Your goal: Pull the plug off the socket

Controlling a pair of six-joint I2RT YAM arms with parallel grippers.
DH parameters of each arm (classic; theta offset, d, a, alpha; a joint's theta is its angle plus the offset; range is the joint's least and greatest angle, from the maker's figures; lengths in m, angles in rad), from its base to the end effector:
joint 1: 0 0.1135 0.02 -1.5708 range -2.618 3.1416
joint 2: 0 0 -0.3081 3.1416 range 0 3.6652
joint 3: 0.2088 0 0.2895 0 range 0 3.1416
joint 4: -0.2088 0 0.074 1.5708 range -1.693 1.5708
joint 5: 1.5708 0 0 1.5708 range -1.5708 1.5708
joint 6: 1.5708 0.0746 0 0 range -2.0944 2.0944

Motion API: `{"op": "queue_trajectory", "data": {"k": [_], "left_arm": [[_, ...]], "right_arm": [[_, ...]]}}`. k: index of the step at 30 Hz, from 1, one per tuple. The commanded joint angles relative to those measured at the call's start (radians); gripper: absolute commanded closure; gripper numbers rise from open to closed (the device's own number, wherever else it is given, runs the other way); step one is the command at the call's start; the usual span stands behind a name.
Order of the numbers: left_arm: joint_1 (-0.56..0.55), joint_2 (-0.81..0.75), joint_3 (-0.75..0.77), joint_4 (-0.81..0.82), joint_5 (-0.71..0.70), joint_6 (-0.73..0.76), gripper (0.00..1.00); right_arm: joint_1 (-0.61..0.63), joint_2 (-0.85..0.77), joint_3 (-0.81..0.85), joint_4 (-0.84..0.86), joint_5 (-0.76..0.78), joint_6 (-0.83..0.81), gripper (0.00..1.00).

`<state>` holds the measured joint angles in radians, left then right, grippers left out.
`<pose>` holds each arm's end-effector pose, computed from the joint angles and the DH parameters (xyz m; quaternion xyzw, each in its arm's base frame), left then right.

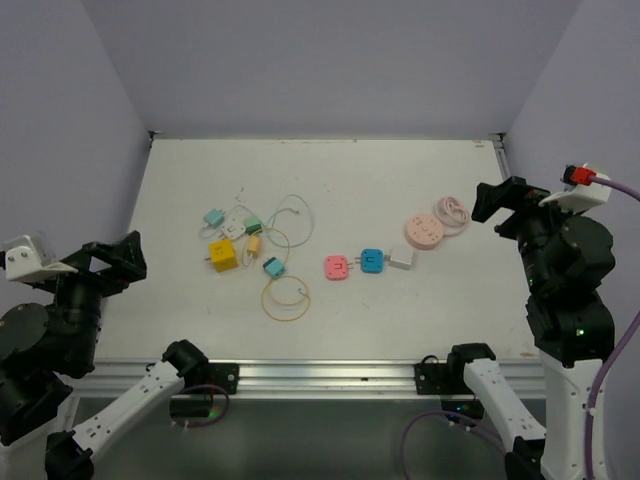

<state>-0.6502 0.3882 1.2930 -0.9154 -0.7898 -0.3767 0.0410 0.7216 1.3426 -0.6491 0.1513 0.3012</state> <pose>0.0234 0.0488 0.4885 -0.1786 0.6869 -0.0807 0.6998 0.1322 -0.0058 0.5265 0.1450 0.7020 0.0650 0.6942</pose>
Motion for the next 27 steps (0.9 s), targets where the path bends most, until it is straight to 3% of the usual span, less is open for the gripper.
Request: {"op": "queue_trajectory", "data": {"k": [1,11,27], "left_arm": [[0.003,0.014,0.058,-0.042,-0.046,0.056,0.0],[0.001,-0.035,0.037,-0.002,-0.146,0.025,0.0],[-0.011,-0.049,-0.044,0.052,-0.181,-0.004,0.0]], "right_arm": [[0.059,-0.05,-0.049,-0.031,0.102,-0.065,0.01],[0.105,-0.163,-0.195,0.028,0.125,-0.086,0.01],[0.12,-0.206,-0.229,0.048,0.077,-0.119,0.01]]}}
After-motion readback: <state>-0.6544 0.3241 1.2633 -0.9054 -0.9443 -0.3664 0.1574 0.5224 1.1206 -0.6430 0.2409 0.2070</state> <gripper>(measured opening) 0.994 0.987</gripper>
